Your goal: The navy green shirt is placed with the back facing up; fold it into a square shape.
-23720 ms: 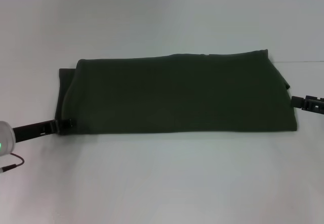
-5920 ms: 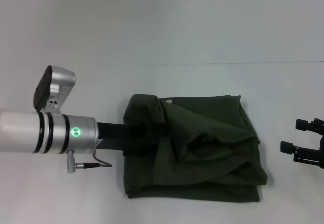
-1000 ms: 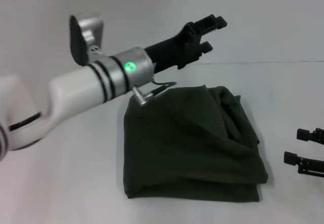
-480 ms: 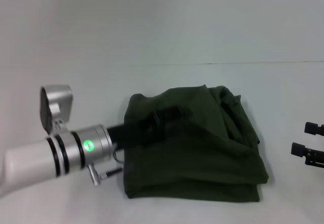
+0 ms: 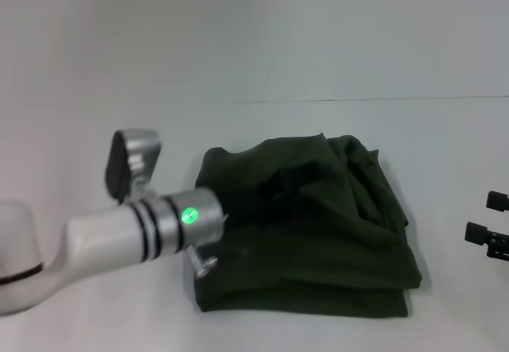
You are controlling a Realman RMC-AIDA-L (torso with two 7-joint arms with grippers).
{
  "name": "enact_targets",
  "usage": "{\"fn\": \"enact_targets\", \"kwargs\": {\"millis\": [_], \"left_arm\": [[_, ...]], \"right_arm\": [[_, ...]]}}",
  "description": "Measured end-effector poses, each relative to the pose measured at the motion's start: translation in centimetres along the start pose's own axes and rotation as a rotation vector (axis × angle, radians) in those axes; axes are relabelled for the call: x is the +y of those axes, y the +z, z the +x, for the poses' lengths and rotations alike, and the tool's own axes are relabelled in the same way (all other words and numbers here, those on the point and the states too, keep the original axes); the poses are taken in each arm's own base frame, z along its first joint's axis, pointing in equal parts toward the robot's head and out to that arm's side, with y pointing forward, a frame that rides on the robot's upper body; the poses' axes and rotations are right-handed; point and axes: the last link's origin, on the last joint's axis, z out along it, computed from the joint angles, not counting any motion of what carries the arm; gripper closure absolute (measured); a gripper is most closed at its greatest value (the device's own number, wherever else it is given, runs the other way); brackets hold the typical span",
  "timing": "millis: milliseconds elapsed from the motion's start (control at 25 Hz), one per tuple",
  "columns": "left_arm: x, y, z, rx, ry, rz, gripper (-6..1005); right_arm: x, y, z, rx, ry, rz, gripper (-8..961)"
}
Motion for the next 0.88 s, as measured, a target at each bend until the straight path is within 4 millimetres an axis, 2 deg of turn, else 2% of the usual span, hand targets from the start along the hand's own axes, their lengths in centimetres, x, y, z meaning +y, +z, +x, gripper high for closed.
{"fn": "enact_targets", "kwargs": {"millis": [160, 280, 360, 480, 600, 800, 880], "left_arm": [[2.7, 1.8, 1.3, 0.043, -0.029, -0.06, 104], [6.0, 2.8, 2.8, 0.1, -0.015, -0.178, 106], [8.1, 2.6, 3.6, 0.126, 0.039, -0.281, 106], [9.5, 1.5, 4.0, 0.141, 0.142, -0.382, 105], [8.9, -0.5, 4.0, 0.18, 0.257, -0.432, 104], [5.5, -5.9, 3.6, 0.314, 0.442, -0.451, 105], [4.2, -7.4, 3.2, 0.348, 0.476, -0.439, 105]], "right_arm": [[0.0, -0.2, 0.2, -0.002, 0.005, 0.007, 68], [-0.1, -0.1, 0.0, -0.008, 0.007, 0.009, 68], [-0.1, 0.2, -0.3, -0.018, 0.011, 0.007, 68], [-0.4, 0.7, -0.9, -0.044, 0.03, 0.015, 68], [-0.3, 1.5, -1.5, -0.07, 0.033, 0.006, 68], [1.3, 4.8, -2.8, -0.081, -0.015, -0.114, 68], [2.1, 6.5, -3.3, -0.082, -0.042, -0.159, 68]]}}
